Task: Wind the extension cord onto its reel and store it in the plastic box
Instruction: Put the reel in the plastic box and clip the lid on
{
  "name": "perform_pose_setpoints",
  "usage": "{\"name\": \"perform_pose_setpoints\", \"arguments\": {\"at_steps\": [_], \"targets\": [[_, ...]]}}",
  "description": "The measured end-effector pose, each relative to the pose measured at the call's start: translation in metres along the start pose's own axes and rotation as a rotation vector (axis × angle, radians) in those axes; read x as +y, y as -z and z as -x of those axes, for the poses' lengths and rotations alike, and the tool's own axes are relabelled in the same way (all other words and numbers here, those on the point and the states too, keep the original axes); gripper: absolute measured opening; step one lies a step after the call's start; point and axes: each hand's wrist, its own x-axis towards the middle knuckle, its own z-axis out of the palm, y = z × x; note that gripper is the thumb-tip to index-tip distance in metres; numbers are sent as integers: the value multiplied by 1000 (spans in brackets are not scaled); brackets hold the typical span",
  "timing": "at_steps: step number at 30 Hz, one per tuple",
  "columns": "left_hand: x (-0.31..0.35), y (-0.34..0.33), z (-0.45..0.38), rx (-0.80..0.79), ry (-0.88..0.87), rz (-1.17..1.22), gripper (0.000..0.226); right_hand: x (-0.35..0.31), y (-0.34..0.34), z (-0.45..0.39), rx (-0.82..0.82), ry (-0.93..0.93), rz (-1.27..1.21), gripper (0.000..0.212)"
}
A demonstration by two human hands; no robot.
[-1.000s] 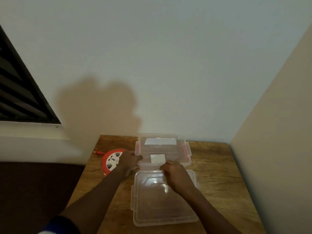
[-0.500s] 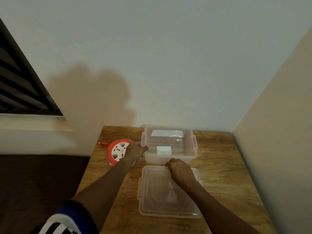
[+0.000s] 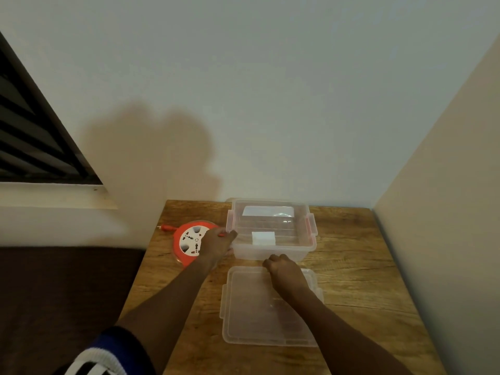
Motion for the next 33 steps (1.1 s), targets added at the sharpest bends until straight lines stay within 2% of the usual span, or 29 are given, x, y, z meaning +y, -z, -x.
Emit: {"name": "perform_pose_setpoints", "arguments": {"at_steps": [4, 8, 13, 25, 29, 33], "targets": [[-6, 2, 5, 35, 5, 10, 40, 1, -4, 5, -1, -12, 28, 35], [-13, 5, 12, 76, -80, -27, 35, -1, -15, 27, 40, -42, -32, 33], [-16, 10, 16, 87, -192, -52, 34, -12, -43, 63, -71, -96, -97, 44], [-11, 5, 18, 85, -205, -186, 41, -2, -44, 45, -67, -101, -150, 46], [-12, 4, 19, 71, -234, -318, 38, -2, -40, 42, -78, -101, -141, 44], [-12, 2, 19, 105, -220, -321, 34, -2, -38, 44, -103, -100, -151, 45]]}}
